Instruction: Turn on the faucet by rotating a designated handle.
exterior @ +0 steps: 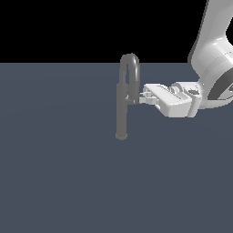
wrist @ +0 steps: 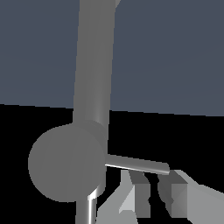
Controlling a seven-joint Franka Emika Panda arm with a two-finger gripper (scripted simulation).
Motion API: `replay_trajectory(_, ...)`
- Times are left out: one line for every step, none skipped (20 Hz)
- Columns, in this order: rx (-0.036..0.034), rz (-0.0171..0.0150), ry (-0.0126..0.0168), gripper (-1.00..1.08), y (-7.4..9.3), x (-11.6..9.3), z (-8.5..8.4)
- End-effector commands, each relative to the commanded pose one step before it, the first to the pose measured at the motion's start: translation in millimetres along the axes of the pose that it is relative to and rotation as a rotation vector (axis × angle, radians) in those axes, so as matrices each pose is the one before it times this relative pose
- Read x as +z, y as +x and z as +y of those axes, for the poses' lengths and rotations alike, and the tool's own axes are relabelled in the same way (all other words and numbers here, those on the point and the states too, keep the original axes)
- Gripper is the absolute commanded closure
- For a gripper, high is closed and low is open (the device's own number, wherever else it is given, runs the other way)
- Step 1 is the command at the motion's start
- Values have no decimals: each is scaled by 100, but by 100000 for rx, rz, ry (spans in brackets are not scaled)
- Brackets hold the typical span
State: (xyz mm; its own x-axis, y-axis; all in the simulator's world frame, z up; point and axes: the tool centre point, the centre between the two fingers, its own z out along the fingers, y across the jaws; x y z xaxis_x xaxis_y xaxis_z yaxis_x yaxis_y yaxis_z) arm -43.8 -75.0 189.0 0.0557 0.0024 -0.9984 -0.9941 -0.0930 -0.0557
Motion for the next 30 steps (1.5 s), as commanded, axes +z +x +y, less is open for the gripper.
replay_trajectory(2348, -36, 618, 108, 2064, -23, 246)
replay_trajectory(544, -38, 111, 108, 608, -5, 14)
replay_trajectory(540, -38, 111, 108, 604, -5, 13)
replay_trajectory(536, -37, 110, 108, 599, -6, 13)
replay_trajectory(531, -37, 109, 108, 594, -6, 12)
replay_trajectory(529, -37, 109, 108, 590, -7, 11)
replay_trajectory(0, 0, 0, 108, 0, 0, 0)
replay_trajectory(-5792, -499, -1528, 108, -3702, -2, -832)
replay_trajectory(510, 39, 133, 108, 485, -1, -102)
replay_trajectory(505, 39, 132, 108, 481, -1, -101)
replay_trajectory(503, 39, 131, 108, 479, -2, -101)
replay_trajectory(501, 38, 131, 108, 476, -2, -100)
replay_trajectory(496, 38, 130, 108, 473, -2, -99)
replay_trajectory(494, 38, 129, 108, 470, -2, -99)
replay_trajectory(490, 38, 128, 108, 466, -2, -98)
replay_trajectory(487, 38, 127, 108, 464, -2, -98)
replay_trajectory(485, 38, 127, 108, 461, -3, -98)
replay_trajectory(483, 38, 126, 108, 458, -3, -97)
replay_trajectory(478, 38, 125, 108, 454, -4, -97)
replay_trajectory(471, 38, 123, 108, 448, -4, -96)
replay_trajectory(0, 0, 0, 108, 0, 0, 0)
replay_trajectory(-4642, -3549, -4287, 108, -4639, -205, 888)
replay_trajectory(321, 234, 288, 108, 353, 2, -237)
replay_trajectory(316, 230, 284, 108, 350, 3, -235)
replay_trajectory(316, 230, 284, 108, 348, 2, -233)
replay_trajectory(316, 230, 284, 108, 347, 1, -232)
replay_trajectory(311, 227, 279, 108, 343, 2, -230)
replay_trajectory(308, 225, 276, 108, 341, 2, -229)
replay_trajectory(308, 225, 276, 108, 339, 1, -227)
replay_trajectory(303, 221, 271, 108, 335, 2, -225)
